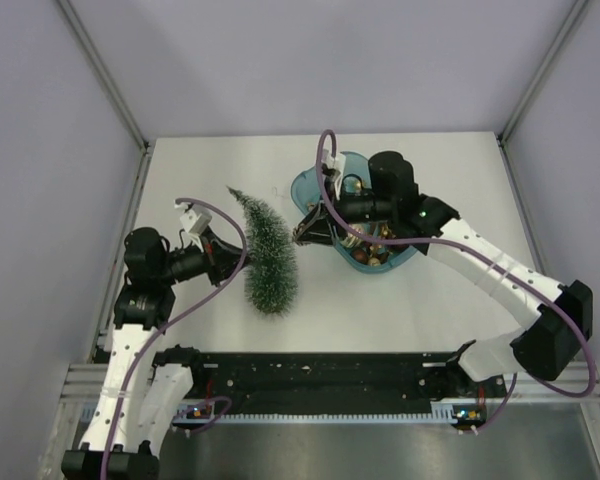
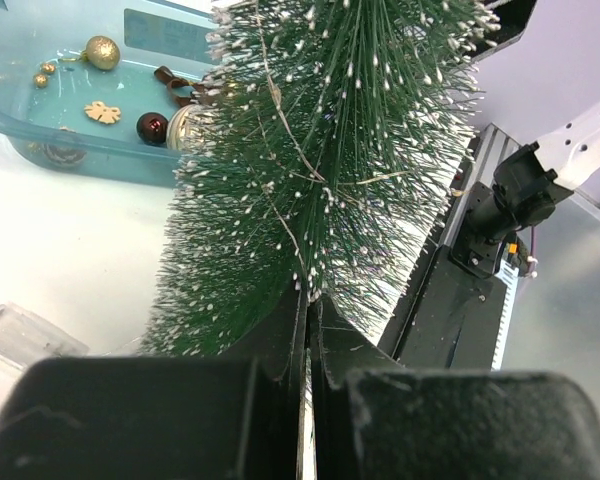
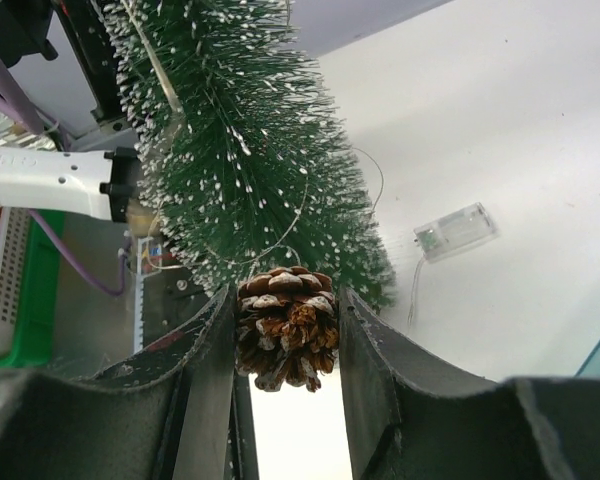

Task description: Decorate the small christmas tree

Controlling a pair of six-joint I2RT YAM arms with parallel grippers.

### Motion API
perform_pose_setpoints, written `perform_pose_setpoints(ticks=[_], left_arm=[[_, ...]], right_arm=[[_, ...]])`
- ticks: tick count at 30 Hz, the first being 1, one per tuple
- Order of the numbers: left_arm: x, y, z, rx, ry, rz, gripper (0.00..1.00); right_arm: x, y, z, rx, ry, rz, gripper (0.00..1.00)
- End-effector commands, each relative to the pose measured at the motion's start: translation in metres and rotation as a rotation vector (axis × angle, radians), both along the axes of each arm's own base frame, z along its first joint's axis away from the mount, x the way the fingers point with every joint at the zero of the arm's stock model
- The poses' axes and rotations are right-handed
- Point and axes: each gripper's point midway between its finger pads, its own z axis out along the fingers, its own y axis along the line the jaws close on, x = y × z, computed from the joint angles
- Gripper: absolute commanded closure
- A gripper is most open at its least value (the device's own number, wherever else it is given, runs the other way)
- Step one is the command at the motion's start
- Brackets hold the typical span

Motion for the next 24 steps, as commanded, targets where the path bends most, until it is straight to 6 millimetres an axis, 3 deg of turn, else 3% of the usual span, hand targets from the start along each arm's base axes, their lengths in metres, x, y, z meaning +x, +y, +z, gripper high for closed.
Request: perform_pose_setpoints(ticks=[1, 6, 24], left_arm=[[-0.003, 0.001, 0.006, 0.024, -0.07, -0.011, 1.0], [-0.005, 0.001, 0.004, 0.03, -0.068, -0.015, 1.0], [-0.009, 0.001, 0.0, 0.027, -0.067, -0.022, 1.0]], right_arm=[[-0.012, -0.007, 0.036, 0.072, -0.099, 0.0, 0.99], [-0.017, -0.009, 0.049, 0.104, -0.122, 0.012, 0.99], [-0.011, 0.007, 0.047, 0.122, -0.096, 0.058, 0.99]])
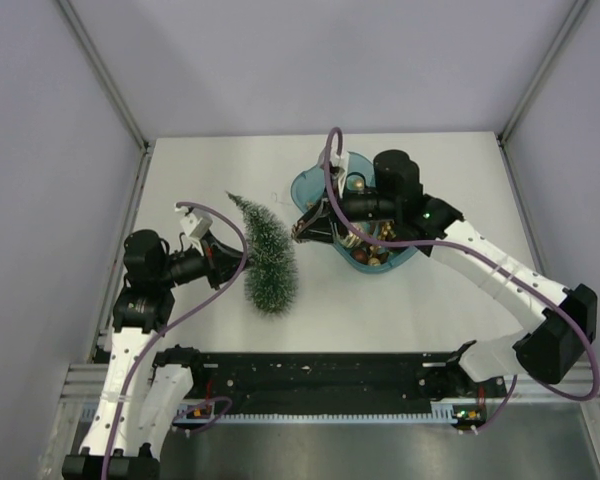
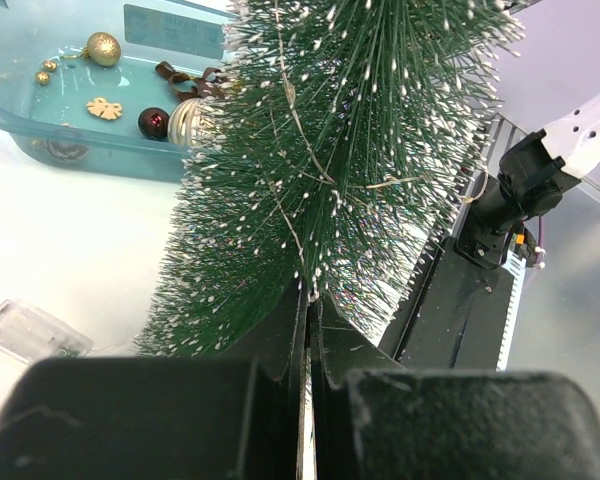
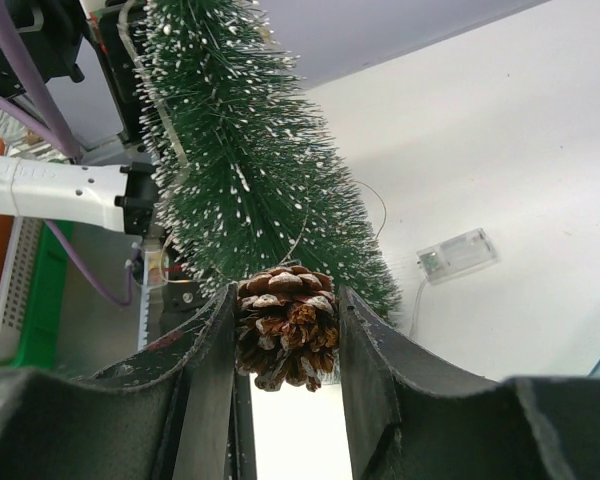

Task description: Decorate the small christmas tree

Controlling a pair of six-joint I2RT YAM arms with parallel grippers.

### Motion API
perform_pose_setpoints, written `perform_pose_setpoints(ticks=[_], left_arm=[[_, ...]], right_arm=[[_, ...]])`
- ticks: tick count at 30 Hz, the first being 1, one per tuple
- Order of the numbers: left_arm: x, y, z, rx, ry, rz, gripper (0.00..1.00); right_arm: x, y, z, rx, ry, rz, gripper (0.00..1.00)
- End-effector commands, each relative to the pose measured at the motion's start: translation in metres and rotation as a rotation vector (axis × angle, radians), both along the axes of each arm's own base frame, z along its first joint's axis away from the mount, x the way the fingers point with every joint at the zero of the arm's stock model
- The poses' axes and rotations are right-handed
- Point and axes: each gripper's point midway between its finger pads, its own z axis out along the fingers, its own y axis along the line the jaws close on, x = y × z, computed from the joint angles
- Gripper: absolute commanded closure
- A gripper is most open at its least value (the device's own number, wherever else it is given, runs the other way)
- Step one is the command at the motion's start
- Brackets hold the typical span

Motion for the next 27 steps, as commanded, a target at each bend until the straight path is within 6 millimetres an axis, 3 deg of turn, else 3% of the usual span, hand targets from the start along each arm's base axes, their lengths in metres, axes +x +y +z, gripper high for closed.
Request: perform_pose_setpoints(ticks=[1, 7, 17, 22, 27], left_arm=[[-0.003, -0.001, 0.004, 0.001, -0.044, -0.017, 1.0], [-0.002, -0.001, 0.004, 0.0, -0.049, -0.015, 1.0], [-0.004, -0.001, 0.006, -0.004, -0.052, -0.017, 1.0], [-0.006, -0.001, 0.007, -0.007, -0.056, -0.024, 1.0], [-0.006, -0.002, 0.007, -0.008, -0.053, -0.027, 1.0]], right_arm=[[-0.006, 0.011, 0.028, 0.07, -0.051, 0.061, 0.99], [-0.019, 0.018, 0.021, 0.051, -0.045, 0.105, 0.99], [-0.004, 0.016, 0.034, 0.052, -0.109, 0.023, 0.99], [0.006, 0.017, 0.028, 0.035, -0.114, -0.022, 1.0], [0.018, 0.017, 0.005, -0.016, -0.098, -0.069, 1.0]])
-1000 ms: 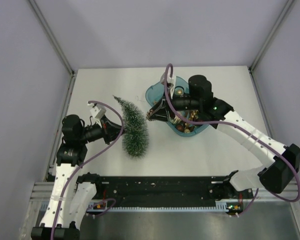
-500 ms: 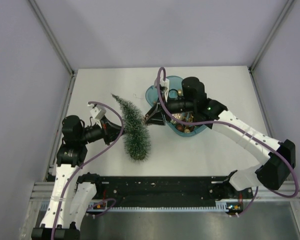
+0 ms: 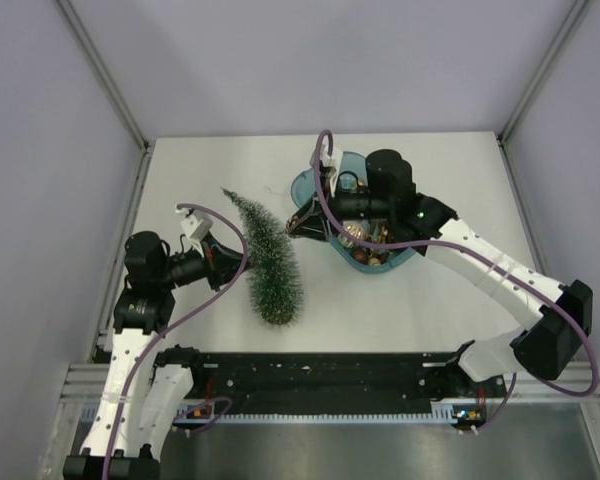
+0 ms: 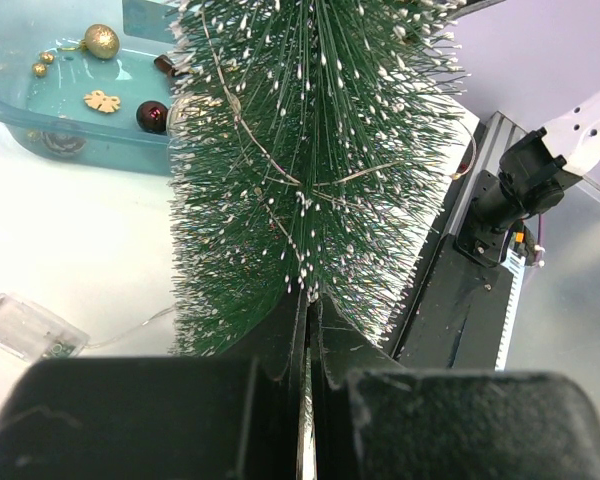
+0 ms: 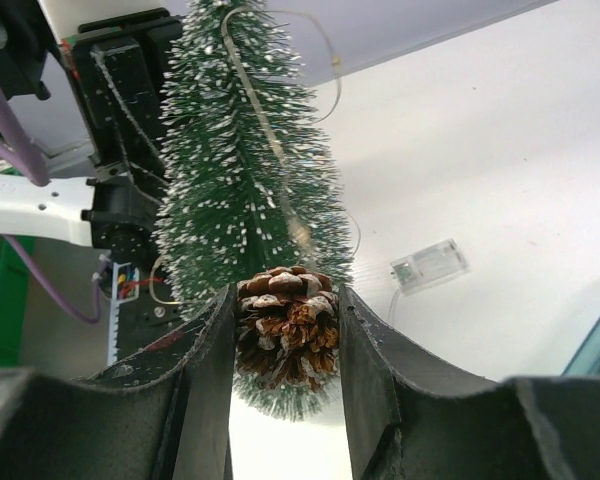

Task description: Decorate the small christmas tree

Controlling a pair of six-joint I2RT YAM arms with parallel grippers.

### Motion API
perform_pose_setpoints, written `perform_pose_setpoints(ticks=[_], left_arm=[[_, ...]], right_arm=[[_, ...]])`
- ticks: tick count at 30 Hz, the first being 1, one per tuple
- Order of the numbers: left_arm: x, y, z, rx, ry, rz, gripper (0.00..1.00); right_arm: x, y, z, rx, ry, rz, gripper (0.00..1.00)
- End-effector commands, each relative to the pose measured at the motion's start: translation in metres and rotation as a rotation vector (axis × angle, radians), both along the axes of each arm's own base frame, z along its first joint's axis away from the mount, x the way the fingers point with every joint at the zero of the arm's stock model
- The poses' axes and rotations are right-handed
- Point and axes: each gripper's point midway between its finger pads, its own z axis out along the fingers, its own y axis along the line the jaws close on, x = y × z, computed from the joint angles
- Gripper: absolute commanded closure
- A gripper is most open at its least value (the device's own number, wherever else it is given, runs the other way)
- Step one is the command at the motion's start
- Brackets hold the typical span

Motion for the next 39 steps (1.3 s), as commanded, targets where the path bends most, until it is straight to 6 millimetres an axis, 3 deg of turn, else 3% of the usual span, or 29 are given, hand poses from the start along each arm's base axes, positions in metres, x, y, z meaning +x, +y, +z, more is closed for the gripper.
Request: perform_pose_setpoints(ticks=[1, 7, 13, 26, 30, 39], left_arm=[[-0.004, -0.002, 0.011, -0.008, -0.061, -0.027, 1.0], [-0.004, -0.002, 0.012, -0.01, -0.063, -0.027, 1.0], [-0.003, -0.002, 0.014, -0.016, -0.065, -0.025, 1.0], [-0.002, -0.002, 0.018, -0.022, -0.069, -0.026, 1.0], [-0.002, -0.003, 0.017, -0.022, -0.066, -0.029, 1.0], [-0.005, -0.003, 0.017, -0.021, -0.071, -0.037, 1.0]], right_arm=[[0.013, 0.003, 0.0, -0.006, -0.049, -0.047, 1.0], [0.011, -0.002, -0.016, -0.029, -0.016, -0.061, 1.0], [-0.009, -0.006, -0.015, -0.017, 0.011, 0.003, 1.0], [-0.034, -0.01, 0.027, 0.081, -0.037, 0.095, 1.0], [-0.032, -0.009, 0.031, 0.088, -0.047, 0.086, 1.0], [0.001, -0.004, 0.036, 0.1, -0.095, -0.048, 1.0]])
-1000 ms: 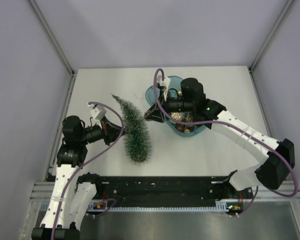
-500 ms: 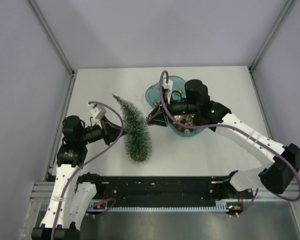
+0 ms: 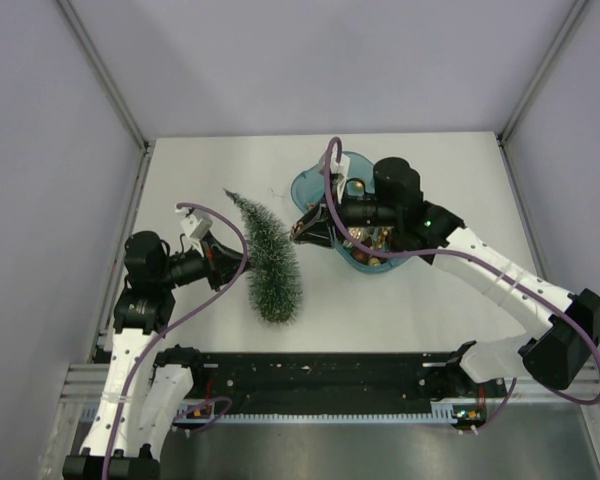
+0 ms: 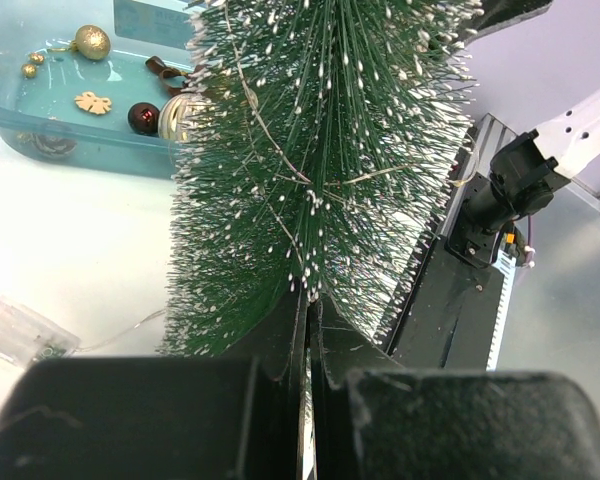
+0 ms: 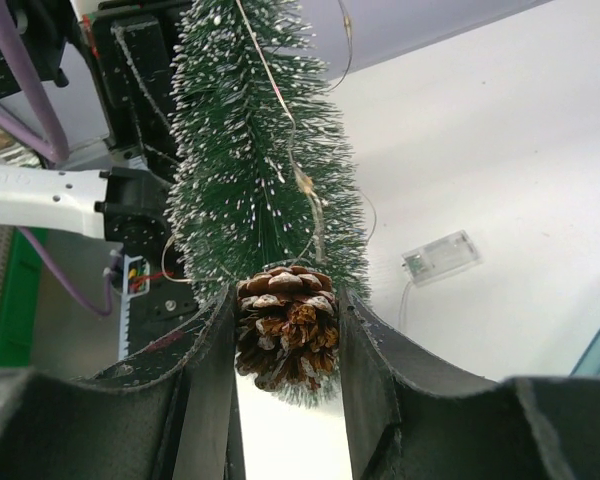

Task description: Decorate the small christmas tree

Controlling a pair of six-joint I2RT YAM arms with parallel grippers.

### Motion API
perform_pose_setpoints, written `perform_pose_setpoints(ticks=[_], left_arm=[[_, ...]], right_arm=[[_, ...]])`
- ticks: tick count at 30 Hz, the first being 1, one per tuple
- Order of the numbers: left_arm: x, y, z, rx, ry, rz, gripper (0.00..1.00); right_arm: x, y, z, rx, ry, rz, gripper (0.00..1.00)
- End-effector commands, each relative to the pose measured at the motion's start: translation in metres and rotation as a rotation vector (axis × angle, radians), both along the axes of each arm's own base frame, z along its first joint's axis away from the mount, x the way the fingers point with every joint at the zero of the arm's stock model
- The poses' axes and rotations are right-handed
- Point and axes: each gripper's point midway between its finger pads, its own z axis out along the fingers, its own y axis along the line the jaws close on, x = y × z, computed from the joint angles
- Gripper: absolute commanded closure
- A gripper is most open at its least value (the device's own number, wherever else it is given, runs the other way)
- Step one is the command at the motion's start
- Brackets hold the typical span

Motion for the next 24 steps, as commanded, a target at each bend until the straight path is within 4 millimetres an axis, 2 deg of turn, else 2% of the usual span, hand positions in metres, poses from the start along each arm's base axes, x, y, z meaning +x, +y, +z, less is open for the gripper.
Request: perform_pose_setpoints(ticks=[1, 8, 18, 24], left_arm=[[-0.003, -0.002, 0.015, -0.009, -0.08, -0.031, 1.0], [-0.004, -0.002, 0.014, -0.008, -0.08, -0.036, 1.0], [-0.005, -0.003, 0.014, -0.009, -0.082, -0.037, 1.0], [-0.003, -0.002, 0.013, -0.01, -0.078, -0.026, 1.0]], right_arm=[[0.016, 0.006, 0.042, 0.097, -0.111, -0.06, 1.0], [0.028, 0.008, 0.043, 0.12, -0.106, -0.093, 1.0], [0.04, 0.009, 0.017, 0.074, -0.072, -0.124, 1.0], [0.028, 0.004, 0.009, 0.063, -0.051, -0.091, 1.0]])
